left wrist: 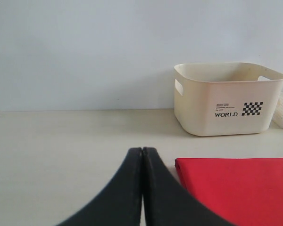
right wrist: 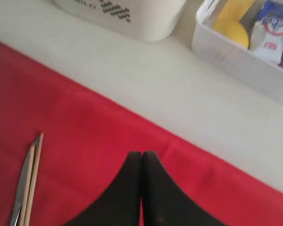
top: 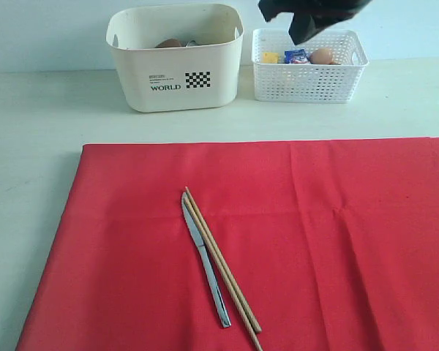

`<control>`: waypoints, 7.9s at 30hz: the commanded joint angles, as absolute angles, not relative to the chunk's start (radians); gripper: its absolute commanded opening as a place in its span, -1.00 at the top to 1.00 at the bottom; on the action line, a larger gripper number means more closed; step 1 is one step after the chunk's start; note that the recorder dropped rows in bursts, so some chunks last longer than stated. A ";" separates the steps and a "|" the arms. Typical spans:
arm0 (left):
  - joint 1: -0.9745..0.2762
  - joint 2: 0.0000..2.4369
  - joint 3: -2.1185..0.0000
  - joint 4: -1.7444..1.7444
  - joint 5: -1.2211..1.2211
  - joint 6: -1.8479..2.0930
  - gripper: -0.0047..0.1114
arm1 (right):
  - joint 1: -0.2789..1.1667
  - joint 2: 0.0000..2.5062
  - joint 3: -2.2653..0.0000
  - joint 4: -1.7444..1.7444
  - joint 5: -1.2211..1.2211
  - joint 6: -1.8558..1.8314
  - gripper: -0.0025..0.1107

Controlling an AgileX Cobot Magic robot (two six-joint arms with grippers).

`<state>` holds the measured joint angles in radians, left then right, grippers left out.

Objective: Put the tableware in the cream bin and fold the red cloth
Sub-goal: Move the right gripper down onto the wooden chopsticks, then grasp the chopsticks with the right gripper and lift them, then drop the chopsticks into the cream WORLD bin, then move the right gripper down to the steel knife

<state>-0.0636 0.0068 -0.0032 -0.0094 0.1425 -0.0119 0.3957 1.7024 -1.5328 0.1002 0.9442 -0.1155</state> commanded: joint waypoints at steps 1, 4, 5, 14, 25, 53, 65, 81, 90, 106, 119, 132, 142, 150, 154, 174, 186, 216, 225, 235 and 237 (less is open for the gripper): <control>-0.072 0.000 0.000 -0.022 0.140 -0.015 0.90 | 0.407 1.650 -1.402 0.157 0.927 -0.158 0.96; -0.072 0.000 0.000 -0.022 0.140 -0.015 0.90 | 0.452 1.640 -1.331 0.154 0.908 -0.158 0.96; -0.072 0.000 0.000 -0.022 0.140 -0.015 0.90 | 0.468 1.640 -1.314 0.154 0.903 -0.158 0.96; -0.072 0.000 0.000 -0.022 0.140 -0.015 0.90 | 0.652 1.640 -1.151 0.154 0.784 -0.154 0.96; -0.072 0.000 0.000 -0.022 0.140 -0.015 0.90 | 0.801 1.714 -1.123 0.156 0.763 -0.095 0.96; -0.072 0.000 0.000 -0.022 0.140 -0.015 0.90 | 0.855 1.951 -1.123 -0.051 0.654 0.064 0.32; -0.072 0.000 0.000 -0.022 0.140 -0.015 0.90 | 0.855 1.949 -1.123 -0.079 0.657 0.126 0.32; -0.072 0.000 0.000 -0.022 0.140 -0.015 0.90 | 0.855 1.959 -1.123 0.000 0.612 0.096 0.33; -0.072 0.000 0.000 -0.022 0.140 -0.015 0.90 | 0.855 2.005 -1.123 -0.030 0.599 0.097 0.33; -0.072 0.000 0.000 -0.022 0.140 -0.015 0.90 | 0.853 2.013 -1.123 -0.071 0.599 0.097 0.79; -0.072 0.000 0.000 -0.022 0.140 -0.015 0.90 | 0.853 1.907 -1.123 -0.170 0.595 0.116 0.96; -0.072 0.000 0.000 -0.022 0.140 -0.015 0.90 | 0.715 1.748 -1.244 -0.586 0.512 0.389 0.96; -0.072 0.000 0.000 -0.022 0.140 -0.015 0.90 | 0.541 1.778 -1.426 -0.579 0.165 0.394 0.96; -0.072 0.000 0.000 -0.022 0.140 -0.015 0.90 | 0.441 1.959 -1.529 -0.576 -0.237 0.394 0.96; -0.072 0.000 0.000 -0.022 0.140 -0.015 0.90 | 0.386 2.077 -1.566 -0.576 -0.493 0.386 0.96; -0.072 0.000 0.000 -0.022 0.140 -0.015 0.90 | 0.322 2.408 -1.843 -0.505 -0.724 0.387 0.96; -0.072 0.000 0.000 -0.022 0.140 -0.015 0.90 | 0.325 2.423 -1.853 -0.463 -0.615 0.397 0.82; -0.072 0.000 0.000 -0.022 0.140 -0.015 0.90 | 0.325 2.069 -1.853 -0.470 0.497 0.332 0.96; -0.072 0.000 0.000 -0.022 0.140 -0.015 0.90 | 0.325 1.925 -1.804 -0.225 0.750 0.078 0.96; -0.072 0.000 0.000 -0.022 0.140 -0.015 0.90 | 0.325 1.734 -1.640 -0.082 0.864 -0.007 0.96; -0.072 0.000 0.000 -0.022 0.140 -0.015 0.90 | 0.325 1.695 -1.603 -0.011 0.866 -0.049 0.96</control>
<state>-0.0636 0.0068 -0.0032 -0.0094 0.1425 -0.0119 0.3258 1.7541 -1.6509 -0.0914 0.8628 0.0063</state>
